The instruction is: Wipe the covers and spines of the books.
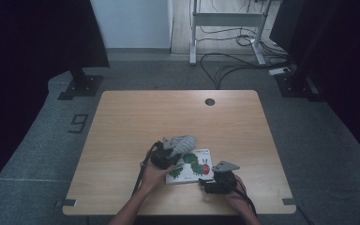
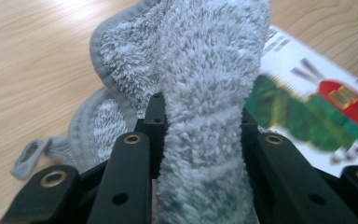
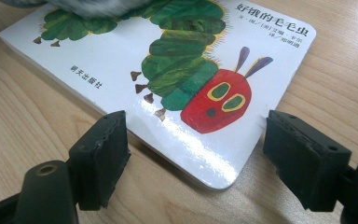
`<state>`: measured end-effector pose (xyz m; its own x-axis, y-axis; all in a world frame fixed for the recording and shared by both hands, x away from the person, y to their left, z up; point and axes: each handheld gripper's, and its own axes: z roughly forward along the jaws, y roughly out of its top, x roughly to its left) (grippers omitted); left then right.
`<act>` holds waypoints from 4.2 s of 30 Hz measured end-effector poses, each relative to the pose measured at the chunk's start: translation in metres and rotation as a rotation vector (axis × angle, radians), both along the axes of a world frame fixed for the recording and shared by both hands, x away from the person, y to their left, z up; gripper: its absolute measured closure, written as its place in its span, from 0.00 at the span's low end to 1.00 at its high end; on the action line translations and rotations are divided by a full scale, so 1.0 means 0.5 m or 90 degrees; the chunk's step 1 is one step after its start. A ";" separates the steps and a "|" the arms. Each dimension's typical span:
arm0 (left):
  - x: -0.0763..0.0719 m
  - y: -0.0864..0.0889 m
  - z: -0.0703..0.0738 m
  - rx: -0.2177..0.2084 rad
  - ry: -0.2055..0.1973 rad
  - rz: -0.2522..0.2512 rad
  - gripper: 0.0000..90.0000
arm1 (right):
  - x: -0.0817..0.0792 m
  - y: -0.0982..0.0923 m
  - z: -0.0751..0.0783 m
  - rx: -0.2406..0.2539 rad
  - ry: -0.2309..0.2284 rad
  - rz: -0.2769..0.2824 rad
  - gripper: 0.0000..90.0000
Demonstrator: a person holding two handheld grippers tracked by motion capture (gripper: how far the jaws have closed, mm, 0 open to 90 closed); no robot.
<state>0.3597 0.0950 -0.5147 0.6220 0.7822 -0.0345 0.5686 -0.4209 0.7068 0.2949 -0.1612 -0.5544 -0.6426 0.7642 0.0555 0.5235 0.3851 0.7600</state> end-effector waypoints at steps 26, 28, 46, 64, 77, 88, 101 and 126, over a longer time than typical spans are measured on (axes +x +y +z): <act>-0.093 -0.157 -0.008 0.022 -0.012 -0.119 0.76 | -0.001 0.001 0.000 -0.002 -0.001 -0.001 0.24; -0.093 -0.160 -0.010 0.021 -0.014 -0.114 0.76 | -0.001 0.001 0.000 -0.004 -0.001 -0.001 0.24; -0.098 -0.045 -0.013 -0.009 -0.014 -0.049 0.75 | -0.001 0.001 0.000 -0.004 -0.002 -0.001 0.24; -0.099 0.068 -0.017 -0.049 -0.004 0.015 0.75 | -0.001 0.001 0.000 -0.005 -0.003 -0.001 0.24; -0.072 0.111 -0.009 -0.052 -0.002 0.054 0.75 | -0.002 0.001 0.000 -0.006 -0.003 -0.001 0.24; -0.036 0.154 0.074 -0.061 -0.068 0.084 0.75 | -0.001 0.000 0.000 -0.004 -0.002 -0.001 0.24; 0.069 0.268 0.068 -0.022 -0.071 0.210 0.74 | -0.001 0.000 0.000 -0.003 -0.002 -0.001 0.24; 0.045 0.210 0.081 -0.023 -0.070 0.141 0.21 | 0.000 -0.002 0.000 0.001 0.000 0.000 0.25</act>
